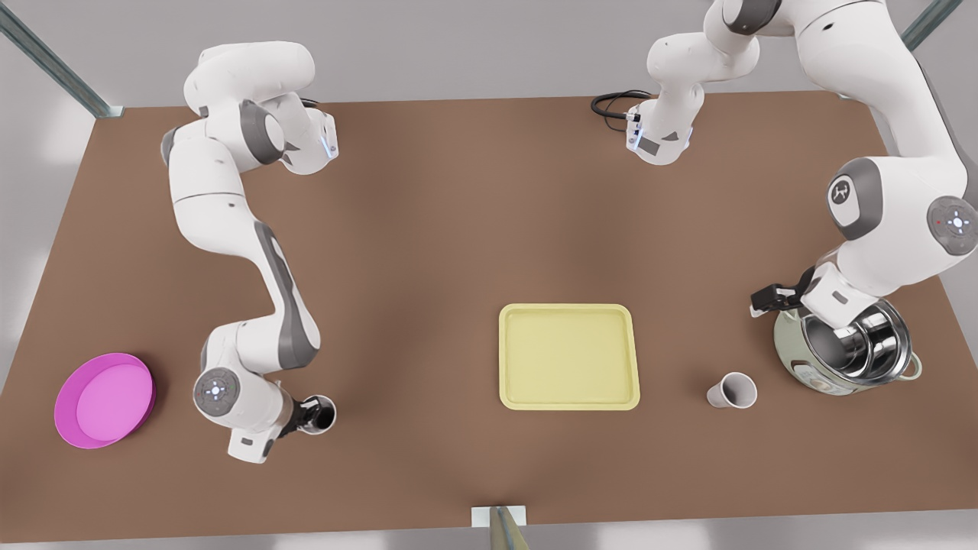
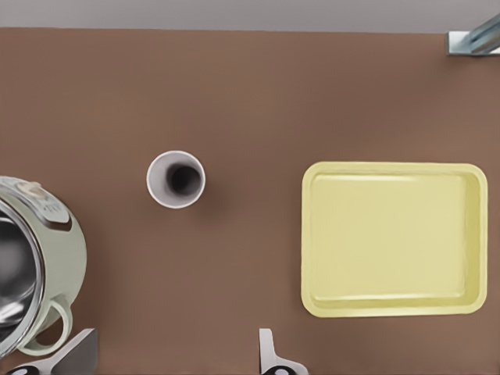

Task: Use the left arm to pick up the white IKEA cup from the tray and place it on the middle-left position; use the right arm to pick up the white IKEA cup from the tray and place it on the middle-right position

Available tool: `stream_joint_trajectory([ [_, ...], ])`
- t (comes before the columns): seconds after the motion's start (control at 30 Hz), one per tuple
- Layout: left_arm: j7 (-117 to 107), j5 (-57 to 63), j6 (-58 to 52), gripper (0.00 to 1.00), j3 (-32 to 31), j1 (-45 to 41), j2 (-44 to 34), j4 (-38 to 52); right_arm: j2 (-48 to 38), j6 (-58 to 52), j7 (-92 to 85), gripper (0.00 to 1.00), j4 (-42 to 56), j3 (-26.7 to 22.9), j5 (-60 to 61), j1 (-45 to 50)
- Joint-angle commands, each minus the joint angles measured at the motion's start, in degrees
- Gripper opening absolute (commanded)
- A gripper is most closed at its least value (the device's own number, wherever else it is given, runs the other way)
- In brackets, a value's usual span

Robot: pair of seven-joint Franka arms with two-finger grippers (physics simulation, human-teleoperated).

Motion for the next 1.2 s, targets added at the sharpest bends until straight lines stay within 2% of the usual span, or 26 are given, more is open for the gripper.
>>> stream_joint_trajectory([
  [0.0,0.13,0.19,-0.36,1.00,-0.01,0.00,0.24,0.03,0.69,2.81,-10.47,0.00,-0.06,0.09,-1.34,-0.01],
  [0.27,0.13,0.19,0.52,1.00,0.08,0.00,0.59,0.03,3.15,4.92,-10.47,0.01,0.03,0.17,-1.25,-0.01],
  [0.33,0.13,0.19,0.70,1.00,0.08,0.00,0.59,0.03,3.06,4.92,-10.30,0.25,0.03,0.17,-1.17,-0.01],
  [0.4,0.13,0.19,0.70,1.00,0.08,0.00,0.59,0.03,3.06,4.92,-10.30,0.34,0.03,0.17,-1.08,-0.01],
  [0.57,-0.05,0.28,0.70,1.00,0.08,0.00,0.59,0.03,2.97,4.75,-10.12,0.42,0.03,0.26,-0.99,0.08],
  [0.7,-0.14,0.28,0.70,1.00,0.08,0.00,0.59,0.12,0.95,1.23,-10.12,0.60,0.03,1.84,-0.64,0.08],
  [0.73,-0.22,0.28,0.70,1.00,0.08,0.00,0.59,0.47,0.17,0.27,-10.30,0.61,0.03,2.19,-0.73,-0.01],
  [0.8,-0.31,0.37,0.61,1.00,0.08,0.00,0.59,0.38,-1.60,-3.07,-10.47,0.64,-0.05,3.60,2.17,-0.36],
  [0.87,-0.22,0.28,0.61,1.00,0.08,0.00,0.59,0.38,-6.51,-5.00,-9.77,0.73,0.03,8.43,2.17,-2.47],
  [0.9,-0.22,0.28,0.70,1.00,0.08,0.00,0.59,0.38,-8.62,-7.89,-8.72,0.78,0.03,8.87,2.17,-2.47],
  [0.93,-0.22,0.28,0.70,1.00,0.08,0.00,0.59,0.38,-16.16,-18.69,0.75,0.90,0.03,8.79,1.82,-2.47],
  [0.97,-0.14,0.28,0.70,1.00,0.08,0.00,0.59,0.38,-19.07,-24.31,9.52,0.94,0.03,8.52,2.43,-3.17],
  [1.0,-0.14,0.37,0.61,1.00,0.08,0.00,0.59,0.38,-20.67,-34.36,19.59,1.00,0.03,10.10,2.87,-9.06],
  [1.03,-0.14,0.28,0.70,1.00,0.08,0.00,0.59,0.38,-23.66,-35.85,19.59,1.00,-2.42,11.25,0.25,-10.64],
  [1.07,-0.14,0.28,0.70,1.00,0.08,0.00,0.59,0.38,-29.44,-29.99,19.41,1.00,-14.44,11.16,-0.73,-11.34],
  [1.1,-0.14,0.28,0.61,1.00,0.08,0.00,0.59,0.38,-39.99,-17.59,19.32,1.00,-33.25,11.16,0.24,-14.07],
  [1.13,-0.22,0.11,0.61,1.00,-0.01,0.00,0.59,0.38,-49.57,-8.28,19.32,1.00,-47.32,11.16,3.66,-15.48],
  [1.17,-0.22,0.11,0.70,1.00,-0.01,0.00,0.59,0.38,-52.93,-5.89,19.50,1.00,-51.56,10.81,5.16,-15.57],
])
